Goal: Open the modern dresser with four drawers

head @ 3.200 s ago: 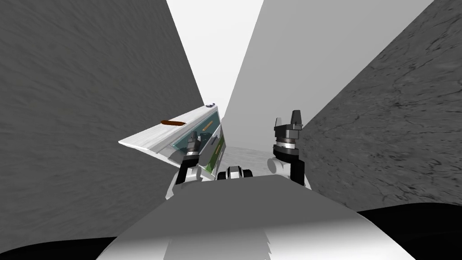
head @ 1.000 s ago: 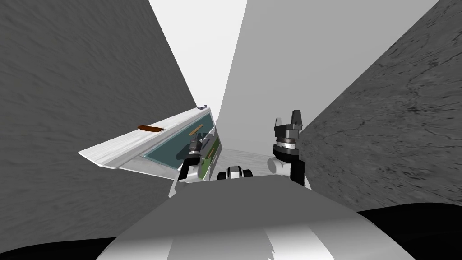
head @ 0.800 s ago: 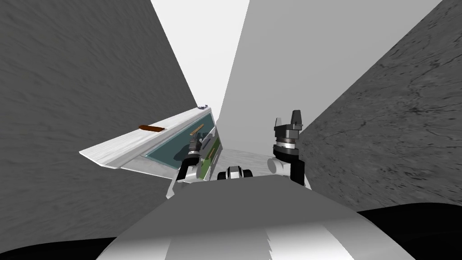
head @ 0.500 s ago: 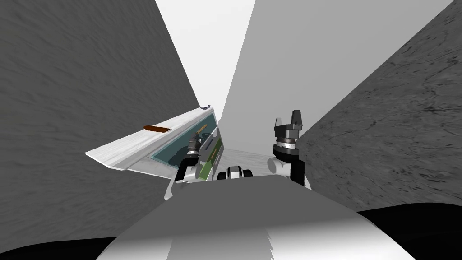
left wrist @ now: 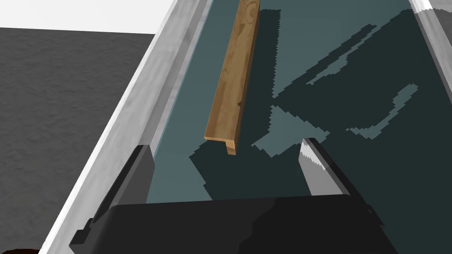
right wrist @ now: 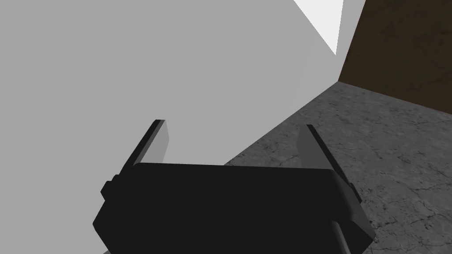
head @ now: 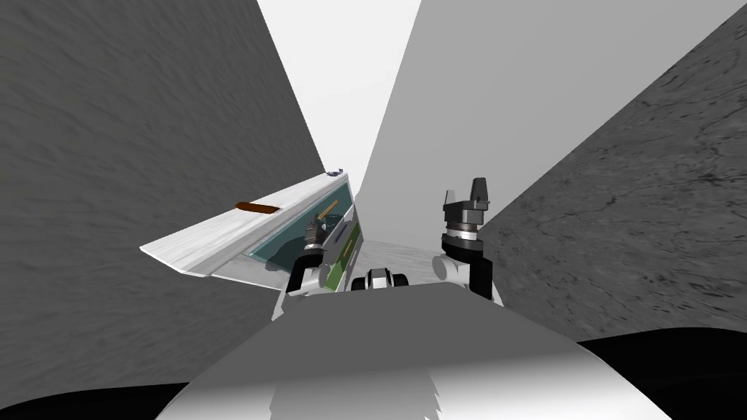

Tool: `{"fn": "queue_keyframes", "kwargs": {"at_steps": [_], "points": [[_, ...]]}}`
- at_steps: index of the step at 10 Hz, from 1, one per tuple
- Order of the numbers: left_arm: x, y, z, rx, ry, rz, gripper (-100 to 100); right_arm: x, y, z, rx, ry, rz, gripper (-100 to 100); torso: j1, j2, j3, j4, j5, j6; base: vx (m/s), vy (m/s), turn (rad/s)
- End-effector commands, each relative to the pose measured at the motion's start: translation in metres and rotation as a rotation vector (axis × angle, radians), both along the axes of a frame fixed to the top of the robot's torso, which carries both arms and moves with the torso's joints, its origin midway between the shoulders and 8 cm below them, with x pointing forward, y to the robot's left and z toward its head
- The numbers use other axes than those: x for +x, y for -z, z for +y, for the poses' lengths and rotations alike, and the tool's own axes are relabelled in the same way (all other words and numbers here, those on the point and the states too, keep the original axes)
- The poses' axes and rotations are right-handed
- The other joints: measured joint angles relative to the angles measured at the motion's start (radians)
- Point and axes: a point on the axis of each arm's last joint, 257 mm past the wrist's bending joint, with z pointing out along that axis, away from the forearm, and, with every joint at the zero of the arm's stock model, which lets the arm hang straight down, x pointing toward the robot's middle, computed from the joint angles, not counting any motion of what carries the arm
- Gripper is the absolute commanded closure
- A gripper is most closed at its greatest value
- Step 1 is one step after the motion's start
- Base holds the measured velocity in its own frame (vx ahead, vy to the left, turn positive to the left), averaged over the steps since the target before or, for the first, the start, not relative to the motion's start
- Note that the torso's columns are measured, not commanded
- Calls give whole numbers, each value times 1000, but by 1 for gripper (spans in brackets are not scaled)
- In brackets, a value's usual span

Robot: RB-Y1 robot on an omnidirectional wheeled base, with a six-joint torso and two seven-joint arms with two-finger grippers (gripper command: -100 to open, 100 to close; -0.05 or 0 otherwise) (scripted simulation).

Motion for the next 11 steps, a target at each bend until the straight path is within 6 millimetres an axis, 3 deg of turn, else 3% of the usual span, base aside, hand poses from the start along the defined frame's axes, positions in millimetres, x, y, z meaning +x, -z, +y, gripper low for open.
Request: {"fn": "queue_keyframes", "kwargs": {"at_steps": [1,2,3,7,11], "points": [[-4,-9,1,-1,-2,0,-100,0,0,0,0,0,0,0,2,-4,-2,-1,1,0,115,16,-10],[-3,-7,1,-1,-2,-1,-100,0,0,0,0,0,0,0,3,-5,-3,-2,1,0,53,11,-1],[0,-1,0,0,0,0,100,0,0,0,0,0,0,0,2,-1,-1,-1,1,0,-53,-10,18],[-4,-12,-3,1,0,-9,100,0,0,0,0,0,0,0,-5,3,2,0,-1,-1,-31,-113,-2],[-6,-11,-10,-1,14,3,100,0,0,0,0,0,0,0,5,1,0,3,0,0,-29,-133,25]]}}
